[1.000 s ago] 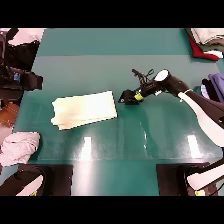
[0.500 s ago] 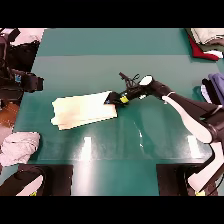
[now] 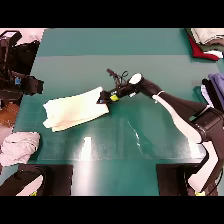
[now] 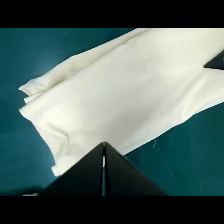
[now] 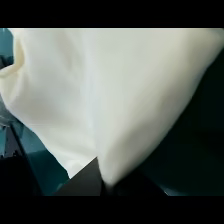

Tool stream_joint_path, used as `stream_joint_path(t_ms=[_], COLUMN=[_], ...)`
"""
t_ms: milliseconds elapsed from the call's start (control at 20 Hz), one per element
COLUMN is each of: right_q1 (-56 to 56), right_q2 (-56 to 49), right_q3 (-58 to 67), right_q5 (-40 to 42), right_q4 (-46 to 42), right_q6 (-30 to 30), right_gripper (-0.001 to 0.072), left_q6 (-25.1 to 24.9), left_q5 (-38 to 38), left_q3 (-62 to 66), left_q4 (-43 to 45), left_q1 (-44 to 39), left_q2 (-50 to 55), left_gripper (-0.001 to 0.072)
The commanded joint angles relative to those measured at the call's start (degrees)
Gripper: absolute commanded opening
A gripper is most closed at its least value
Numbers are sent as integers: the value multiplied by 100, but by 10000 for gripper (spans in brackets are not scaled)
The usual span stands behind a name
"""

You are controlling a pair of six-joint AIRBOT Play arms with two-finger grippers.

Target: Fold the shirts.

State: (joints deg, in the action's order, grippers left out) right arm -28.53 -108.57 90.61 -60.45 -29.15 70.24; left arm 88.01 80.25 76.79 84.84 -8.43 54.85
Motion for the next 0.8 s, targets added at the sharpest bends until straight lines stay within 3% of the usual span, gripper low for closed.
stream_joint_path(t_ms=[0,200,450,750], right_q1=[452,1635,3451,5427], right_q2=[411,1075,1436,1419], right_q3=[435,931,1606,2041], right_q5=[-278,-734,-922,-214], right_q4=[-656,-1622,-1974,-2194], right_q6=[-66,61,72,-345], right_gripper=[12,12,11,11], left_q6=[0,4,7,55], left_q5=[57,76,251,590], left_q3=[-2,-2,-2,-2], left_q4=[4,2,-2,-162], left_q1=[0,0,0,0], left_q2=[2,2,2,2], left_gripper=[33,32,32,32])
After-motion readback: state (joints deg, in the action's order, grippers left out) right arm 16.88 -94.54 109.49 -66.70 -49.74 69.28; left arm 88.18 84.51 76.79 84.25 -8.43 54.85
